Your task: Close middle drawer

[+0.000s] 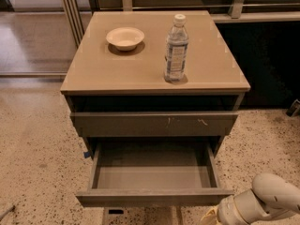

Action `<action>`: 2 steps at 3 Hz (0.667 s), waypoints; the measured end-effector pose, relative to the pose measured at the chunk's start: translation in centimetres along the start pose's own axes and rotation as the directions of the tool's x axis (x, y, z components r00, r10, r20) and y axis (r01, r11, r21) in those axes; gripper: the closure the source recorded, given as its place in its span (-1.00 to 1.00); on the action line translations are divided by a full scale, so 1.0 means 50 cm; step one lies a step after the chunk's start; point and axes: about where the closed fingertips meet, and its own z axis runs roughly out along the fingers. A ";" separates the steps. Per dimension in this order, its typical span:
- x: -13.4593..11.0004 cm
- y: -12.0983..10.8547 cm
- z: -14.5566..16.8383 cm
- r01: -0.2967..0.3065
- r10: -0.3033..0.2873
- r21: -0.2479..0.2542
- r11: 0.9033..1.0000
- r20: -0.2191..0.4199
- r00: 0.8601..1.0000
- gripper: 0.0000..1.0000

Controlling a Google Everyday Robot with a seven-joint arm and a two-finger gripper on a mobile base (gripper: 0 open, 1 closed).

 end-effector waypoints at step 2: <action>0.012 -0.101 0.014 0.198 -0.216 0.223 0.954 0.060 0.974 1.00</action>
Offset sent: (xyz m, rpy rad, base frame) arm 0.0706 -0.0142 -0.0301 0.0482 -0.4612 -0.0158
